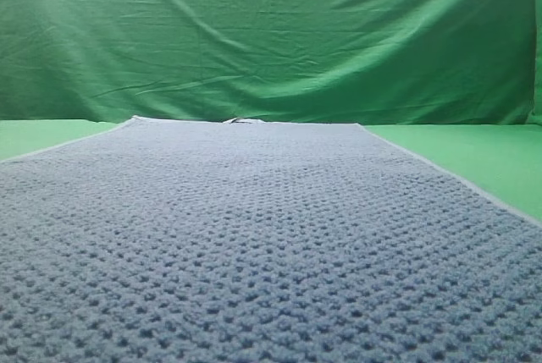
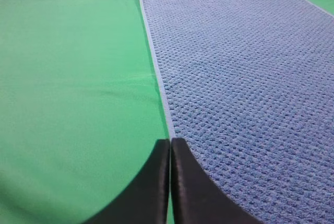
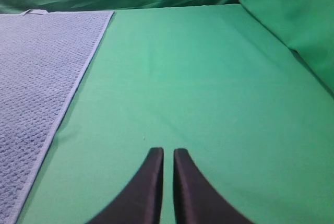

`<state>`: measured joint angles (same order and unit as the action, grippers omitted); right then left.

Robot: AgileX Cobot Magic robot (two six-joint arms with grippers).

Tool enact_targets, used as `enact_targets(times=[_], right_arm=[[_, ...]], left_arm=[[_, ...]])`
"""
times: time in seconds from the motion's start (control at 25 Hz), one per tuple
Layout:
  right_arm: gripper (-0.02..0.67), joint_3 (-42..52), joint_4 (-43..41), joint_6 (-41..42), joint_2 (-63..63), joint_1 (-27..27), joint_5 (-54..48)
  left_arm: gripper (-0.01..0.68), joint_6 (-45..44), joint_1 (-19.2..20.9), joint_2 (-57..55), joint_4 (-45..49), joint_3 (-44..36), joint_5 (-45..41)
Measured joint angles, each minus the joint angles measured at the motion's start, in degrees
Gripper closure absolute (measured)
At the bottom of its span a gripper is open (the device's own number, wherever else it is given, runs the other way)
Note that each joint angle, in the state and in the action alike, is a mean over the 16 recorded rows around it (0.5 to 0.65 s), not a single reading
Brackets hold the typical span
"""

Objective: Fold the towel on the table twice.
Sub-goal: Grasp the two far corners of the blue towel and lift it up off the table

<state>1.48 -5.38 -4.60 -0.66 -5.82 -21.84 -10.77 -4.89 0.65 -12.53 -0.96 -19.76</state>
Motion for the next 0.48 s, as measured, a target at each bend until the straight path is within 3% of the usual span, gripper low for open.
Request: enact_targets(times=[0.48], right_arm=[[0.601,0.0,0.0,0.0,0.0,0.0,0.0]], left_arm=[[0.673,0.0,0.0,0.0,0.0,0.0,0.0]])
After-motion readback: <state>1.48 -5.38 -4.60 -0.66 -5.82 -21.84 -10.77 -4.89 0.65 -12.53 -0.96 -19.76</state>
